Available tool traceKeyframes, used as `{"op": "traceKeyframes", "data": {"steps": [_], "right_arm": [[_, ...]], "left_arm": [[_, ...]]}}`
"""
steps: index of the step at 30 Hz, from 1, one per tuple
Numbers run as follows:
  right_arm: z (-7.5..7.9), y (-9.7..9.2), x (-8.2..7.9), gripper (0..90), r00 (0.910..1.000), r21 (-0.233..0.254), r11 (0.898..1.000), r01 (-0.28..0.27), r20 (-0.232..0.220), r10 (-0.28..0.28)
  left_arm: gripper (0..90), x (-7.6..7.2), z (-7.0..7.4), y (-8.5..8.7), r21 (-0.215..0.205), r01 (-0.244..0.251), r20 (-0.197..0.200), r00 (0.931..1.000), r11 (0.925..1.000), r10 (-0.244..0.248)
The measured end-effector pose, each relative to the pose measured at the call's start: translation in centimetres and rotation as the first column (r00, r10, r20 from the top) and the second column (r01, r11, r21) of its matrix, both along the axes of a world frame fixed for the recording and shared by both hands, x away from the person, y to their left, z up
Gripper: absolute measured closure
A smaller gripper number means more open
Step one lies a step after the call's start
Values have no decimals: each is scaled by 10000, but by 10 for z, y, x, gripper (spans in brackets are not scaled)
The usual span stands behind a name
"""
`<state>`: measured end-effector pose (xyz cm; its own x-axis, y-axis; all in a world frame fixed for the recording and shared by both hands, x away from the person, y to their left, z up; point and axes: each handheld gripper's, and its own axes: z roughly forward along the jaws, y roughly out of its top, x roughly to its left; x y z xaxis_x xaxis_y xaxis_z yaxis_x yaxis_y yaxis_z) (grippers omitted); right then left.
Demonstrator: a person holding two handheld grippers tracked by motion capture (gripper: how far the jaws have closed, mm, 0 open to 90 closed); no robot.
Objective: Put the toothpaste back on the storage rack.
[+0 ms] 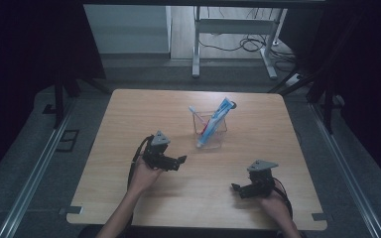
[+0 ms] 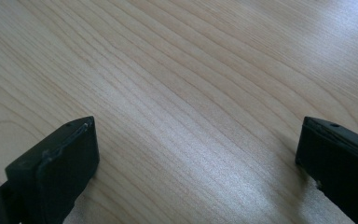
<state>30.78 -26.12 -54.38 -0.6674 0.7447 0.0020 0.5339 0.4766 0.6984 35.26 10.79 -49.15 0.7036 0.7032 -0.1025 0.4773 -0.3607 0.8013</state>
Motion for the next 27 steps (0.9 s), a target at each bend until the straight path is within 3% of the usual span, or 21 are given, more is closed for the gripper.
{"op": "traceKeyframes", "data": {"steps": [9,15,27], "right_arm": [[0,0,0,0,10000,0,10000,11,-20,-11],[0,0,0,0,10000,-4,10000,13,-19,-13],[0,0,0,0,10000,3,10000,19,-14,-19]], "left_arm": [[32,-7,-13,10,158,-172,-150,9997,9997,174],[32,-14,-20,12,577,-196,-72,9998,9981,201],[30,-23,-37,16,1257,-273,-325,9990,9917,316]]}}
